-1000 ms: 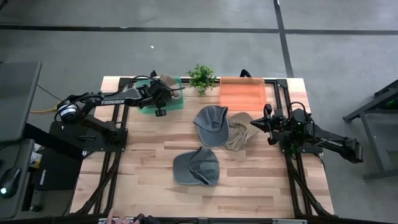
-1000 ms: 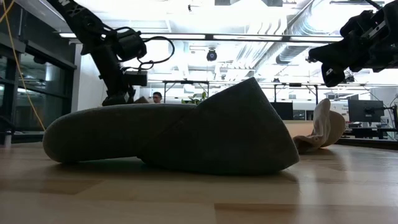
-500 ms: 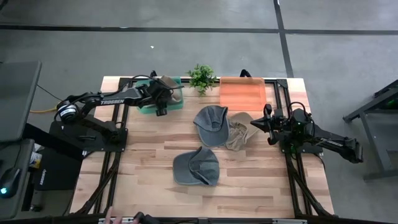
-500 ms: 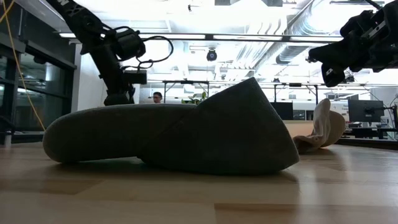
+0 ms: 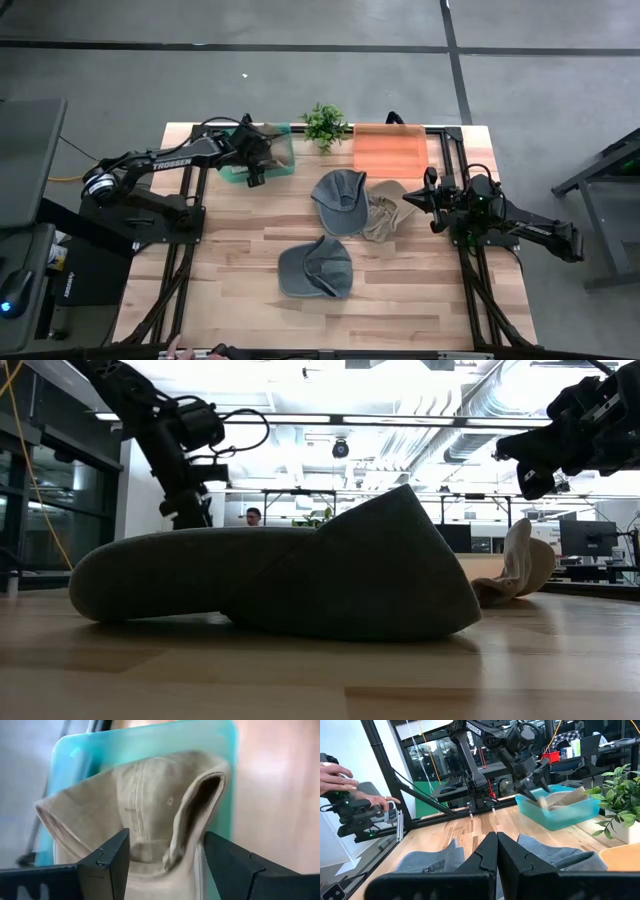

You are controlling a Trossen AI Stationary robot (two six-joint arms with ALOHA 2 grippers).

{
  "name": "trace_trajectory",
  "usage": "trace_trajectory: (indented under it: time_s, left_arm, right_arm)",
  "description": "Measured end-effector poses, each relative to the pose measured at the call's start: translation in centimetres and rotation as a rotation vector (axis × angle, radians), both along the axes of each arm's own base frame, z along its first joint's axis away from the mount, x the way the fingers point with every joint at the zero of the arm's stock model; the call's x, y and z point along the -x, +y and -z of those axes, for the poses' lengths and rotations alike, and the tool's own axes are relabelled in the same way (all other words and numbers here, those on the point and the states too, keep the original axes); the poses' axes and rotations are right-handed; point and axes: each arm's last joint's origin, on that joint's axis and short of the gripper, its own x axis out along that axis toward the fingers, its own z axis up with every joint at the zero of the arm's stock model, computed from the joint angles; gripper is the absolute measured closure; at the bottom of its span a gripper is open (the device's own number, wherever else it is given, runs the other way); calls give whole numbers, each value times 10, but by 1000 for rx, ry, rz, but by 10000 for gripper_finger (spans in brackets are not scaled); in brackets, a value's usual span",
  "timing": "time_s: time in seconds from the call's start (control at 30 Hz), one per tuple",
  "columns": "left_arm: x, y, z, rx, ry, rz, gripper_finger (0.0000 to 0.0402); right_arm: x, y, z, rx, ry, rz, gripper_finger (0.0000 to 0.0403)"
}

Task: Pick & Place hat
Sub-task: Put the bottom blue cap into the orange bin

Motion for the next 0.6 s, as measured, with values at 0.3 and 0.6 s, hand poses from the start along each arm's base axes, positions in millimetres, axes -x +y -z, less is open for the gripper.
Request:
trace_trajectory:
  time_s: [0.3,0.6]
  left_arm:
    - [5,-3,-1,65,-19,4,192]
    - [11,-9,-16,103,-124,3,192]
  right_arm:
    - [0,0,0,0,0,0,402]
    - [0,0,0,0,0,0,402]
